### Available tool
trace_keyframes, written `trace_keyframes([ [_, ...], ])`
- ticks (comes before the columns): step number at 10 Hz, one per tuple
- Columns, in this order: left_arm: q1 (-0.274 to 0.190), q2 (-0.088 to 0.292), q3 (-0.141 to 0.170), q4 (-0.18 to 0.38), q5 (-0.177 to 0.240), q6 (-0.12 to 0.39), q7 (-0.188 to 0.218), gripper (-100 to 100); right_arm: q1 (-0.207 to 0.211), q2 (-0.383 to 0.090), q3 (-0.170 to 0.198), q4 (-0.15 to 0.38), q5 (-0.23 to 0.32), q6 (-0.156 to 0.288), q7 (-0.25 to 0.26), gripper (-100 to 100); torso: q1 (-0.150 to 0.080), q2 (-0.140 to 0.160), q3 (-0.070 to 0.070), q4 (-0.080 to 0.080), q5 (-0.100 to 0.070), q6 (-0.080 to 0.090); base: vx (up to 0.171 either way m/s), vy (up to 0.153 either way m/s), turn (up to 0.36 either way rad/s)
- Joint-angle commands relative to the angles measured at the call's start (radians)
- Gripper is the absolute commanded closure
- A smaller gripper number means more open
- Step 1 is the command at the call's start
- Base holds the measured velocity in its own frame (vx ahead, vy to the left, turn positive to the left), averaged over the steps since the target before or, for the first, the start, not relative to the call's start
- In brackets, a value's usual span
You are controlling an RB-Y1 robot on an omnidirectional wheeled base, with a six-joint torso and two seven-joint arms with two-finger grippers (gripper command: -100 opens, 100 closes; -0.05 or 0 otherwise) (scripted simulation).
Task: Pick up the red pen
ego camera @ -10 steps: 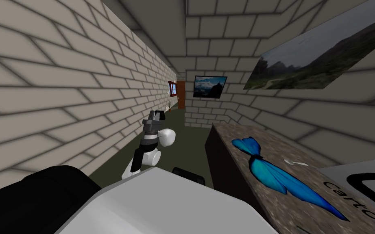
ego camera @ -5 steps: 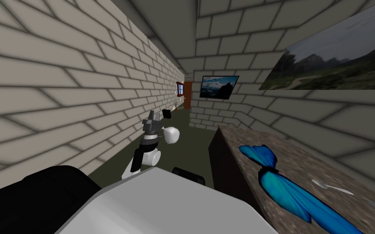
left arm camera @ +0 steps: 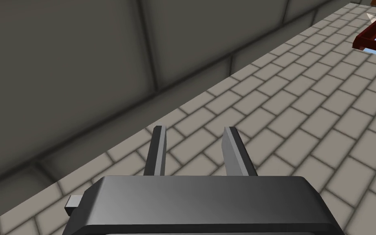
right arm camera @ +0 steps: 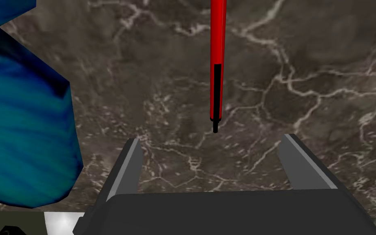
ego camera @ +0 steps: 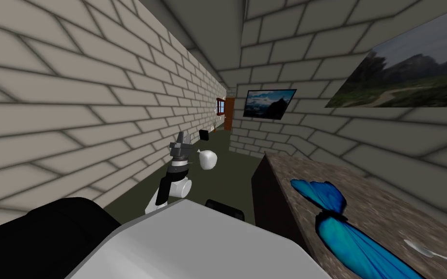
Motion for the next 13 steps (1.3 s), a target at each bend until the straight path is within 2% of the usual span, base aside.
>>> trace_keyframes([
  [1,0.0,0.0,0.0,0.0,0.0,0.0,0.0,0,0.0,0.0,0.0,0.0,0.0,0.0,0.0,0,0.0,0.0,0.0,0.0,0.0,0.0,0.0,-0.007,-0.006],
  [2,0.0,0.0,0.0,0.0,0.0,0.0,0.0,0,-0.022,-0.01,0.029,0.01,-0.016,0.01,-0.023,-100,0.002,0.0,0.0,0.0,0.001,0.0,-0.081,-0.004,0.23],
  [9,0.0,0.0,0.0,0.0,0.0,0.0,0.0,0,-0.173,-0.08,0.235,0.083,-0.127,0.083,-0.179,-100,0.001,0.014,0.008,0.003,0.0,0.0,-0.202,-0.007,0.334],
  [10,-0.001,0.0,0.0,0.0,0.0,0.0,0.0,0,-0.173,-0.08,0.238,0.083,-0.127,0.083,-0.179,-100,0.002,0.013,0.008,0.003,0.001,-0.001,-0.123,0.022,0.112],
  [12,0.0,0.0,0.0,0.0,0.0,0.0,0.0,0,-0.216,-0.1,0.297,0.104,-0.159,0.104,-0.224,-100,0.003,0.007,0.004,0.002,0.001,0.0,-0.119,0.053,0.264],
  [13,0.0,0.0,0.0,0.0,0.0,0.0,0.0,0,-0.205,-0.094,0.282,0.1,-0.147,0.098,-0.208,-100,0.004,0.008,0.005,0.002,-0.001,-0.001,-0.075,0.027,0.056],
])
